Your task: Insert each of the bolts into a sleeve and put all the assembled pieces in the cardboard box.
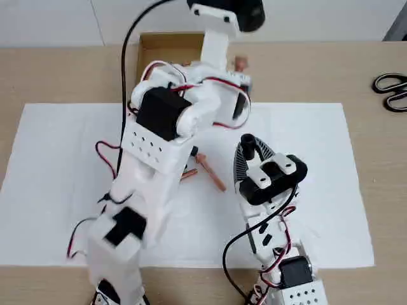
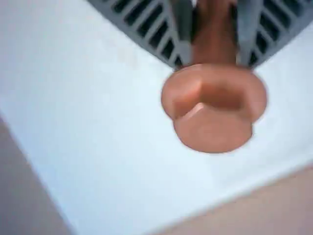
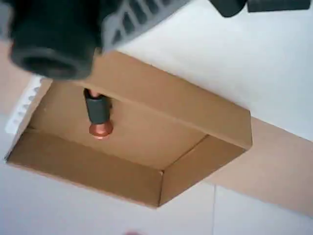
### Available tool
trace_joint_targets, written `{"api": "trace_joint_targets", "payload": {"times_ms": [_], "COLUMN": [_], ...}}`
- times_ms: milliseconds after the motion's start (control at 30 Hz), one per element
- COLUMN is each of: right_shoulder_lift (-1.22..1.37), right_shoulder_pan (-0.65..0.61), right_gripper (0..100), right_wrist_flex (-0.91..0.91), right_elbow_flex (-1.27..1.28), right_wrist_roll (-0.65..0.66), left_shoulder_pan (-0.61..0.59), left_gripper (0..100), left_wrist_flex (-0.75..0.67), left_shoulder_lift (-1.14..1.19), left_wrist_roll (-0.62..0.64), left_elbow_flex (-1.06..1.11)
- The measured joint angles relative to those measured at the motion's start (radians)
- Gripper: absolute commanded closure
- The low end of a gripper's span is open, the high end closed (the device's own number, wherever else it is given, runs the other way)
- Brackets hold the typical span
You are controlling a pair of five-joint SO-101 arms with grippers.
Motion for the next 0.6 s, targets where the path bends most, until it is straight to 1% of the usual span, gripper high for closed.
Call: {"api": "trace_joint_targets", "payload": {"times_ms": [233,300,400,600], "right_shoulder_lift": [0.000,0.000,0.000,0.000], "right_shoulder_pan": [-0.002,-0.012,-0.054,-0.157], "right_gripper": [99.5,99.5,99.5,99.5], "right_wrist_flex": [0.000,0.000,0.000,0.000], "right_elbow_flex": [0.000,0.000,0.000,0.000], "right_wrist_roll": [-0.005,-0.054,-0.127,-0.147], "left_shoulder_pan": [0.017,0.032,0.035,0.035], "left_gripper": [99,99,99,99], "left_wrist_flex": [-0.003,-0.037,-0.163,-0.546], "left_shoulder_lift": [-0.345,-0.448,-0.600,-0.861], "left_wrist_roll": [0.017,0.018,-0.006,-0.017], "left_elbow_flex": [0.446,0.548,0.697,1.062]}}
